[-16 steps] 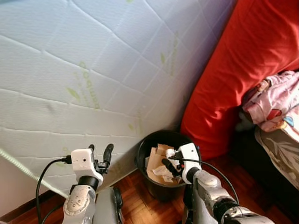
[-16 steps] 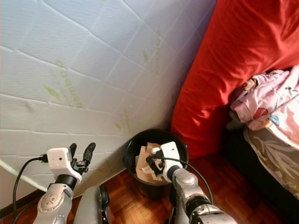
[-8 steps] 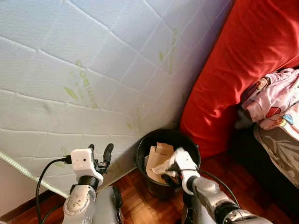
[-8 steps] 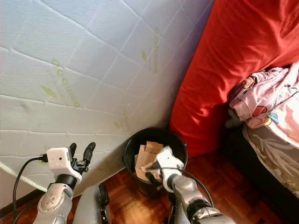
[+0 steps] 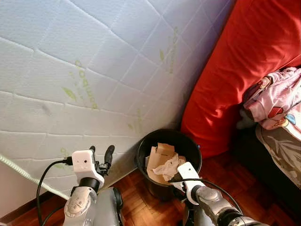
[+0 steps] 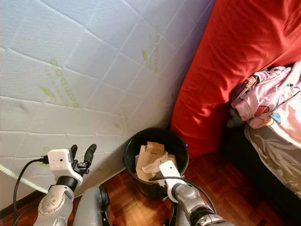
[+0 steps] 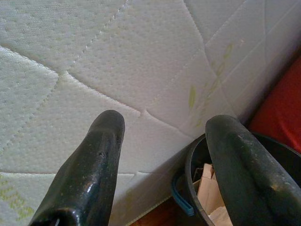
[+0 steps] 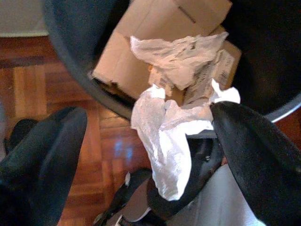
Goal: Clean up the room
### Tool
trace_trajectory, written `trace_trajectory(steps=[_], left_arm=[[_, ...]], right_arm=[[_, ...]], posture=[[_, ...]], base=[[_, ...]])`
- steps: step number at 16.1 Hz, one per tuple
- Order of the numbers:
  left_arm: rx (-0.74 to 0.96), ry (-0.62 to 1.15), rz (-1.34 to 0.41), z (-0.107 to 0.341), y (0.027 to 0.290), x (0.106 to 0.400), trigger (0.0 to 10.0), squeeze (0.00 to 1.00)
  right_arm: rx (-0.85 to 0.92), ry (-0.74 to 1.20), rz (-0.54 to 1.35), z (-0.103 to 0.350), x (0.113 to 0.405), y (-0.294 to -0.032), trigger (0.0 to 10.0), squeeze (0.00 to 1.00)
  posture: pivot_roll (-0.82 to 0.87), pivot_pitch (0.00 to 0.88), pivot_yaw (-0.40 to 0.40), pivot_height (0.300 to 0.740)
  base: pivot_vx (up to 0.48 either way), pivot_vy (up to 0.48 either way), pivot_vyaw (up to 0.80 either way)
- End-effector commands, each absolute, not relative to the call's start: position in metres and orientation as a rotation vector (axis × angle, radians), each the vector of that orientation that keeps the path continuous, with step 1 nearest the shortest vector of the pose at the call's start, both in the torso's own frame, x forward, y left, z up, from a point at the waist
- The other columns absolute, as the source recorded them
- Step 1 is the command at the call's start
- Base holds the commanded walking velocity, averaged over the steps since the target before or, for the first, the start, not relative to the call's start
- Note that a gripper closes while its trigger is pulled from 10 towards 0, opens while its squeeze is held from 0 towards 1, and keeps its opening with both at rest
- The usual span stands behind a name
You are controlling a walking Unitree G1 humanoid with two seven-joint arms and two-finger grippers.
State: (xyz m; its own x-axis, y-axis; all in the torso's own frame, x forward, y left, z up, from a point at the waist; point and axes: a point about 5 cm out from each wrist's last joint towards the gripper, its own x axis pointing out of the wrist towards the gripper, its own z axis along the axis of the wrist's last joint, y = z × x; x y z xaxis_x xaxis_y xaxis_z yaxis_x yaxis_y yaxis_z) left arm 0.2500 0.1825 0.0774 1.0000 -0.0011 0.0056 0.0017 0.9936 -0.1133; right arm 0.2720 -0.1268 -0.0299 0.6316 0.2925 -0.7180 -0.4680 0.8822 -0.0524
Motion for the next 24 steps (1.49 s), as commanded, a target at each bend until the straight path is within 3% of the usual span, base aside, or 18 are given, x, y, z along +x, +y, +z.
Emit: trace_trajectory(steps=[1, 4, 7, 9, 12, 16, 18, 20, 22, 24], left_arm=[[-0.115, 0.009, -0.007, 0.075, 0.181, 0.248, 10.0, 0.00], [-0.116, 0.010, -0.008, 0.075, 0.180, 0.249, 10.0, 0.00], [-0.116, 0.007, -0.007, 0.075, 0.180, 0.249, 10.0, 0.00], [-0.115, 0.007, -0.008, 0.075, 0.180, 0.250, 10.0, 0.00], [-0.117, 0.007, -0.009, 0.075, 0.179, 0.250, 10.0, 0.00], [-0.119, 0.011, -0.007, 0.074, 0.179, 0.249, 10.0, 0.00], [-0.122, 0.010, -0.006, 0.074, 0.178, 0.250, 10.0, 0.00], [-0.124, 0.011, -0.005, 0.074, 0.177, 0.250, 10.0, 0.00], [-0.126, 0.012, -0.002, 0.073, 0.178, 0.249, 10.0, 0.00], [-0.126, 0.012, -0.001, 0.073, 0.177, 0.249, 10.0, 0.00]], right_arm=[[-0.232, 0.808, 0.394, -0.033, 0.270, -0.132, 10.0, 0.00], [-0.250, 0.833, 0.317, -0.033, 0.270, -0.140, 10.0, 0.00], [-0.128, 0.613, 0.344, -0.010, 0.293, -0.127, 10.0, 0.00], [-0.102, 0.607, 0.342, -0.009, 0.293, -0.126, 10.0, 0.00], [-0.228, 0.807, 0.355, -0.034, 0.269, -0.133, 10.0, 0.00], [-0.223, 0.897, 0.458, -0.044, 0.254, -0.127, 10.0, 0.00], [-0.369, 0.894, 0.507, -0.044, 0.255, -0.128, 10.0, 0.00], [-0.455, 0.849, 0.524, -0.041, 0.260, -0.128, 10.0, 0.00], [-0.312, 0.593, 0.408, -0.010, 0.291, -0.122, 10.0, 0.00], [-0.291, 0.546, 0.403, -0.004, 0.297, -0.121, 10.0, 0.00]], posture=[[0.22, 0.119, -0.011, 0.533], [0.22, 0.117, -0.013, 0.533], [0.21, 0.114, -0.013, 0.533], [0.21, 0.114, -0.013, 0.533], [0.21, 0.113, -0.016, 0.533], [0.21, 0.115, -0.018, 0.533], [0.21, 0.115, -0.020, 0.533], [0.21, 0.114, -0.024, 0.533], [0.21, 0.116, -0.026, 0.533], [0.21, 0.114, -0.028, 0.533]], base=[[0.000, 0.000, 0.00], [0.000, 0.000, 0.00], [0.000, 0.000, 0.00], [0.000, 0.000, 0.00], [0.000, 0.000, 0.00], [0.000, 0.000, 0.00], [0.000, 0.000, 0.00], [0.000, 0.000, 0.00], [0.000, 0.000, 0.00], [0.000, 0.000, 0.00]])
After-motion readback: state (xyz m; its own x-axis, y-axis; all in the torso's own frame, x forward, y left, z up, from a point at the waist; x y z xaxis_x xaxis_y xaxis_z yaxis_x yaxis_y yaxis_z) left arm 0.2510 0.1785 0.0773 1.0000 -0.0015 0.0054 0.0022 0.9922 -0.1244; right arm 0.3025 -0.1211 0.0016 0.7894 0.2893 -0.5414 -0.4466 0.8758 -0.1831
